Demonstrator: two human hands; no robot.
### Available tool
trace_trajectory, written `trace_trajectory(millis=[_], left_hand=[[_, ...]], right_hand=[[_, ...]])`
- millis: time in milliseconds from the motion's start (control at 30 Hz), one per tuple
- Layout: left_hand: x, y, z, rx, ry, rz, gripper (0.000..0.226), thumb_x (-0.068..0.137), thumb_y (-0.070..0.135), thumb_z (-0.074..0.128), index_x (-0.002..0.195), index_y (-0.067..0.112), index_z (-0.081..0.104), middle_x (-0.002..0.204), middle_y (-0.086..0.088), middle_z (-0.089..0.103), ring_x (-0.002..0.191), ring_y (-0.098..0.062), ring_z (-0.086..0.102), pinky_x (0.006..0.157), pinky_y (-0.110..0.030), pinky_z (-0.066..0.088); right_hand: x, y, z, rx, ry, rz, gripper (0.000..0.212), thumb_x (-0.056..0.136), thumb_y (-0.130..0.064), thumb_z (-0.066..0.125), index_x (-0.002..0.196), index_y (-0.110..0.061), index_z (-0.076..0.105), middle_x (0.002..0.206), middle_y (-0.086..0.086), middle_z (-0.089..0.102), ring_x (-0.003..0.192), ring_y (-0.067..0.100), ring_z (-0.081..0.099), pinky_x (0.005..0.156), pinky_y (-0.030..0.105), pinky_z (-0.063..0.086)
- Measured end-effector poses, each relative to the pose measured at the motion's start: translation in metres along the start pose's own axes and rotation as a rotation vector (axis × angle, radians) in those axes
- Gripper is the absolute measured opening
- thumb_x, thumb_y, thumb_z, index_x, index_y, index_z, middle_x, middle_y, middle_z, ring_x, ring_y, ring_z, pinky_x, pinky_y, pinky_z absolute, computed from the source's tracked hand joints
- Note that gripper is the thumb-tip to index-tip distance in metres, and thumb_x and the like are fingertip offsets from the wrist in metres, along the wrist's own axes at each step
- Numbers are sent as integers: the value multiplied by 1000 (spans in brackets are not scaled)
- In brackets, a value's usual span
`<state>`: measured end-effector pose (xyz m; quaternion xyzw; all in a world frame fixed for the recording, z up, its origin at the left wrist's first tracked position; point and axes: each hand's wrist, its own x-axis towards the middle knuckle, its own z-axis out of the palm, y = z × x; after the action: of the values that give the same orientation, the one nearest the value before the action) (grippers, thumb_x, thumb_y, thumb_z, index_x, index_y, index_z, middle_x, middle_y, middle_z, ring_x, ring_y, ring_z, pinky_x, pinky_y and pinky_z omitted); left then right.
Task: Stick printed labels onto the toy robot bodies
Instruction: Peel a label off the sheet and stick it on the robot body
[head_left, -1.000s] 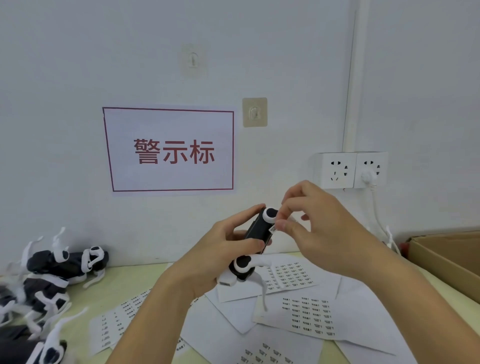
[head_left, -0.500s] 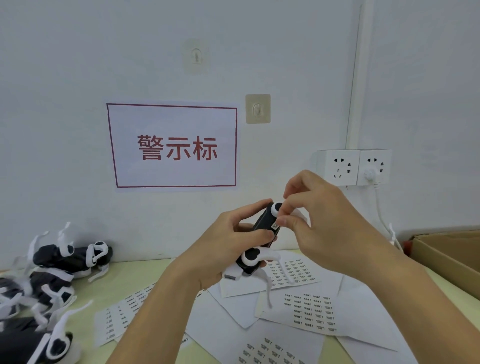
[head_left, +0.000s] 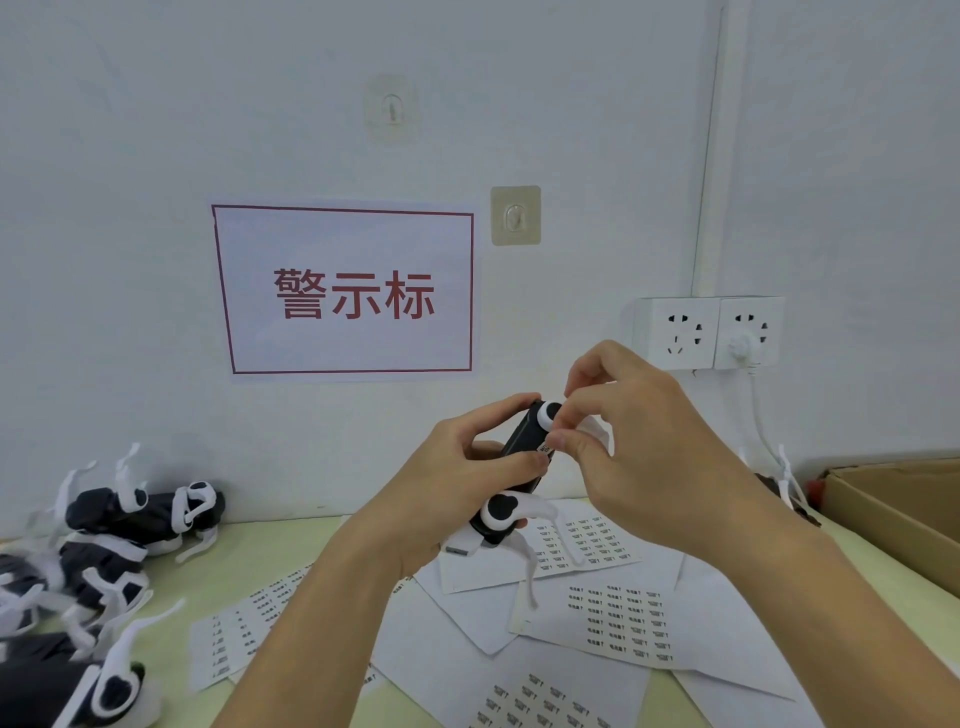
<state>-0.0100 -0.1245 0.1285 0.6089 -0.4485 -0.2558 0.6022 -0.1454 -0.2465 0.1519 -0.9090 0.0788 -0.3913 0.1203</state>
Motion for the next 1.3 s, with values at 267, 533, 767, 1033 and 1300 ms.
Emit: trace_trajectory(millis=[267, 533, 767, 1033, 1300], left_hand=[[1, 0, 1, 61, 30, 15, 45, 75, 38, 73, 114, 59, 65, 101, -9, 76, 74, -22, 68, 82, -47, 55], [1, -2, 0, 68, 43, 27, 43, 76, 40, 74, 113, 58, 65, 99, -10, 77, 75, -22, 70, 79, -45, 55], [2, -1, 1, 109, 84, 38, 42, 75, 39, 72, 110, 60, 65, 98, -7, 77, 88, -31, 72, 89, -51, 56], [1, 0, -2, 116, 100, 30, 42, 74, 39, 70, 110, 61, 65, 97, -5, 78, 86, -28, 73, 89, -50, 56], [-1, 3, -2, 131, 110, 32, 38, 90, 29, 71, 112, 59, 65, 98, -6, 77, 79, -21, 71, 88, -49, 56]], right_hand=[[-1, -2, 1, -19, 17, 7, 12, 92, -22, 67, 81, -24, 71, 100, -17, 45, 95, -1, 46, 79, 27, 46], [-2, -4, 3, -40, 35, -2, 11, 92, -23, 66, 84, -22, 72, 100, -17, 44, 94, -2, 42, 79, 31, 48], [-2, -6, 5, -97, 65, -40, 10, 91, -22, 67, 86, -19, 75, 101, -12, 46, 97, 5, 45, 77, 38, 52], [-4, -11, 8, -227, 155, -100, 7, 84, -21, 76, 77, -19, 76, 95, -8, 54, 90, 17, 55, 58, 34, 50], [-6, -12, 10, -305, 225, -108, 9, 79, -23, 81, 72, -20, 76, 90, -7, 58, 81, 18, 58, 52, 28, 44]])
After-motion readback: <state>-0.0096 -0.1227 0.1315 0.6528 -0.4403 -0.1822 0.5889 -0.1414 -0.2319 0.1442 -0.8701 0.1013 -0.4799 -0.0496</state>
